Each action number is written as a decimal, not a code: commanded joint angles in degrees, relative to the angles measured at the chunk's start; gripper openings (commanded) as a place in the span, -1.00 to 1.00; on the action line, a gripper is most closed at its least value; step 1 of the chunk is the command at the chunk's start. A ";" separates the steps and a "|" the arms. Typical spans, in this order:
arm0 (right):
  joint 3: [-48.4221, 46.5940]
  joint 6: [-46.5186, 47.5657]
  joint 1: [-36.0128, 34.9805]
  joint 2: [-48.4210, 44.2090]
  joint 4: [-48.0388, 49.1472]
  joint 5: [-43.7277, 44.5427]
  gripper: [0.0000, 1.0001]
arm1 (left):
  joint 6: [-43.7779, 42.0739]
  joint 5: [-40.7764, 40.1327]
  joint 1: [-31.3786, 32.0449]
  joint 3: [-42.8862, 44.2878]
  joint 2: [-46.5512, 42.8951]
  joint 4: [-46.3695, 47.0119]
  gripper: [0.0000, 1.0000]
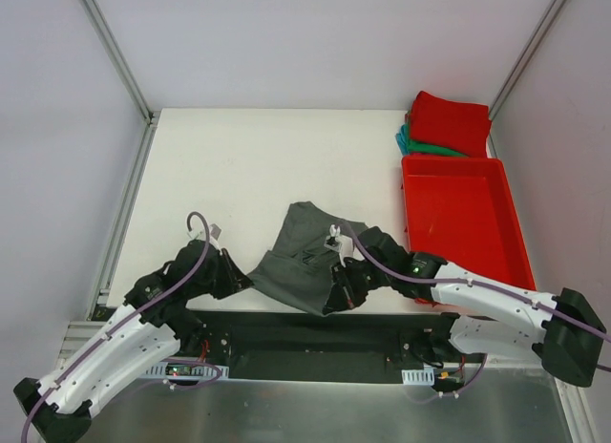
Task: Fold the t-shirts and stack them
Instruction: Fold the long partially folded tshirt into a neat square
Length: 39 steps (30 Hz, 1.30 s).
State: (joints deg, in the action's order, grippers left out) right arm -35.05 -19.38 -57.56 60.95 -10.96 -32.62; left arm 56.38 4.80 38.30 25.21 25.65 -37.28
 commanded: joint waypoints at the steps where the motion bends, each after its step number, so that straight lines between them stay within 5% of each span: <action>1: -3.01 0.22 1.57 -2.50 -3.01 0.78 -0.99 | -3.90 -6.99 0.46 7.56 2.99 0.27 -1.00; 24: -5.21 1.97 26.79 -7.43 -10.84 11.61 -0.99 | -17.35 -14.38 -0.42 37.97 44.82 12.93 -1.00; 39: -13.90 4.78 32.07 13.30 -0.56 30.07 -0.99 | -20.08 -14.82 -7.18 53.88 71.54 14.43 -1.00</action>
State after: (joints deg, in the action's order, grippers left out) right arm -44.23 -17.19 -26.70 68.38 -14.33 -10.35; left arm 38.79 -7.60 34.26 74.50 92.14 -23.81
